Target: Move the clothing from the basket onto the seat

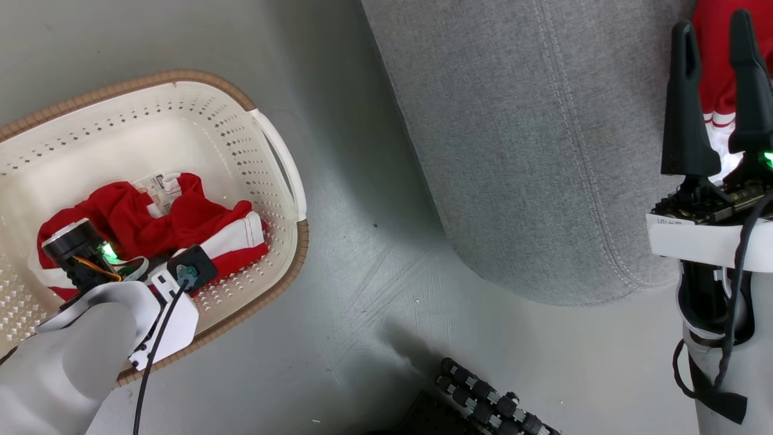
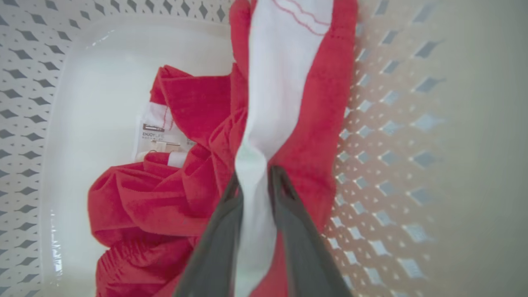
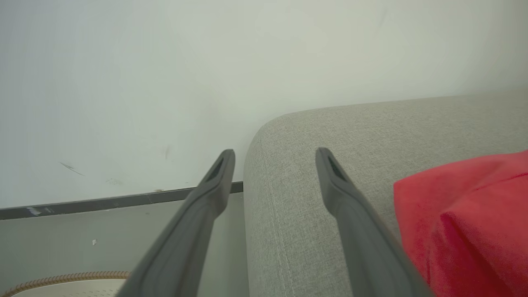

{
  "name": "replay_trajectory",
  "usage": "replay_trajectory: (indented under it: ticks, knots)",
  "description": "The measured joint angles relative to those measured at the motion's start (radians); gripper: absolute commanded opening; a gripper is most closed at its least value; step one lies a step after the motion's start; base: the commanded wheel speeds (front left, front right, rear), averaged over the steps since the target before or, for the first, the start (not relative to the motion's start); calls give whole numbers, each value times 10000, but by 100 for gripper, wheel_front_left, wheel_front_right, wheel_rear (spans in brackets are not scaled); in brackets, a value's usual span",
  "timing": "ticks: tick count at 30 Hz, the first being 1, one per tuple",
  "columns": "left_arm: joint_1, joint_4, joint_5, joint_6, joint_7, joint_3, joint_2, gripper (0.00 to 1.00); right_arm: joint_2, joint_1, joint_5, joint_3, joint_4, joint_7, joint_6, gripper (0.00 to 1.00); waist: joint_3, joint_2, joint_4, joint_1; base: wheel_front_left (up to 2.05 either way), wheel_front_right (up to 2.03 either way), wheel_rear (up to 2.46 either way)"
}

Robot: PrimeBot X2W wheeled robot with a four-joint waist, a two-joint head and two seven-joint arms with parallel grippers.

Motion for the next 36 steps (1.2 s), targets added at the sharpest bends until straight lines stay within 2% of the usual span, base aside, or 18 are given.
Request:
replay_trajectory:
  ticks: [1,2,3,8,16,25,36]
  knots:
    - [0,17,0,0,8,-21,2,23,0,-12,10,13,46,0,0,100,-5,0,-21,0,0,0,0]
    - [0,27,0,0,33,-38,2,1,0,-28,46,31,75,0,-2,100,-15,0,-39,0,0,0,0]
    - [2,33,-2,0,42,-54,0,0,0,-71,67,33,105,0,0,100,-27,0,-55,0,0,0,0]
    - [6,-19,-136,0,-12,-56,-36,0,0,-174,102,12,196,0,-2,100,-115,0,-110,0,0,0,0]
    - [7,-621,-642,54,-648,508,-244,0,0,-385,92,-146,341,0,0,100,-382,0,13,0,0,0,0]
    - [32,-1321,-1158,550,-1377,1137,-102,0,0,-566,-138,52,468,0,0,100,-778,0,318,-1,0,0,0]
    - [787,-2510,-2334,1555,-2326,2514,-207,0,-8,-574,-955,433,1022,0,-2,100,-1516,0,891,-1,0,0,0]
